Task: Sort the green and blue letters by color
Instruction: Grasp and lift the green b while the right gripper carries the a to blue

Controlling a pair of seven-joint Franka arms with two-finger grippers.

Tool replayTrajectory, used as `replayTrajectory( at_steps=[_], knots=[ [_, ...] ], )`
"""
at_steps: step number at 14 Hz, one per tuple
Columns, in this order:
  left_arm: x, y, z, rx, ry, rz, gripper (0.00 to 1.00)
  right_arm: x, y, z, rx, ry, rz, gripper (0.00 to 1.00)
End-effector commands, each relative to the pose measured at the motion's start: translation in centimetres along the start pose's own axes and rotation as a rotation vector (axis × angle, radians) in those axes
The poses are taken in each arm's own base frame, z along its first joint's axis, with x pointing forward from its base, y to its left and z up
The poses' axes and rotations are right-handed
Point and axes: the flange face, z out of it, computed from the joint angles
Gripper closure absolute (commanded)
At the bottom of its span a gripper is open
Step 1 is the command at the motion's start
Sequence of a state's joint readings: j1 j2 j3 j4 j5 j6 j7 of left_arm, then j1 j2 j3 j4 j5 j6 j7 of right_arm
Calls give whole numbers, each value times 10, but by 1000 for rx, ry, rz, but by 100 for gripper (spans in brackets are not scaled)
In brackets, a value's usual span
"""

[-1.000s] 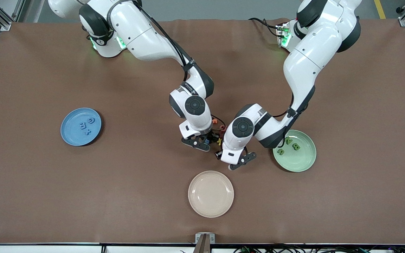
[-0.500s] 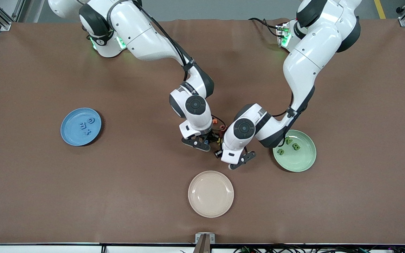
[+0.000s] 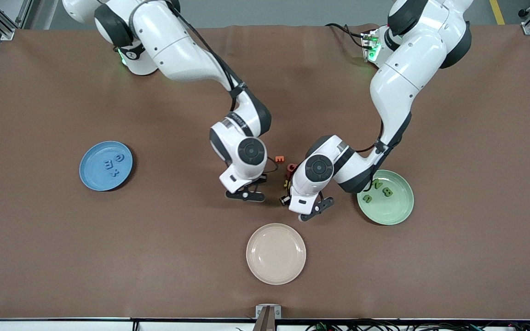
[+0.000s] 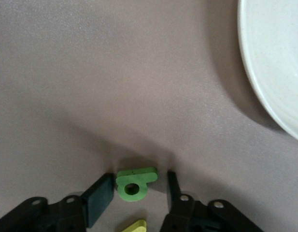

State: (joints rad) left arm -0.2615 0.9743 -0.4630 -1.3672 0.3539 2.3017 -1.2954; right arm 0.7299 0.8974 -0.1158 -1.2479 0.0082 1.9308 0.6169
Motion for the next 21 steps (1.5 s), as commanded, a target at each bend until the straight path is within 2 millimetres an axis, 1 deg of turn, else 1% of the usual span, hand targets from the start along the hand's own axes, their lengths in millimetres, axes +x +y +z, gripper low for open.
replayTrajectory(
  at_steps=[1,2,4,6,8,10,12,14,16,18,19,20,21],
  knots=[
    [-5,-1,3,7,-16,-4,58,9,63,-29,-94,-50,-169,100],
    [-4,-1,3,7,-15,-4,62,11,87,-34,-100,-62,-205,100],
    [-3,-1,2,6,-15,-5,71,11,149,-44,-73,-92,-299,100],
    [-1,-1,-1,3,-13,-9,76,0,220,-48,-52,-103,-387,100],
    [1,-3,-3,16,-16,-11,78,-9,278,-44,-45,-110,-452,100],
    [5,-7,-13,42,-16,-13,80,-19,323,-33,-12,-111,-496,100],
    [7,-7,-29,50,-11,25,80,-35,364,-13,19,-97,-529,100],
    [15,-9,-46,50,-15,47,80,-51,391,12,44,-81,-543,100],
    [27,-15,-60,34,-46,52,80,-64,412,31,60,-78,-539,98],
    [37,-23,-74,47,-68,83,80,-71,427,41,71,-85,-525,96],
    [41,-29,-83,68,-71,111,80,-72,429,44,73,-90,-521,90],
    [49,-37,-89,94,-76,129,80,-72,429,45,73,-92,-520,56],
    [57,-49,-94,127,-91,164,80,-72,429,45,73,-91,-521,1]
  ],
)
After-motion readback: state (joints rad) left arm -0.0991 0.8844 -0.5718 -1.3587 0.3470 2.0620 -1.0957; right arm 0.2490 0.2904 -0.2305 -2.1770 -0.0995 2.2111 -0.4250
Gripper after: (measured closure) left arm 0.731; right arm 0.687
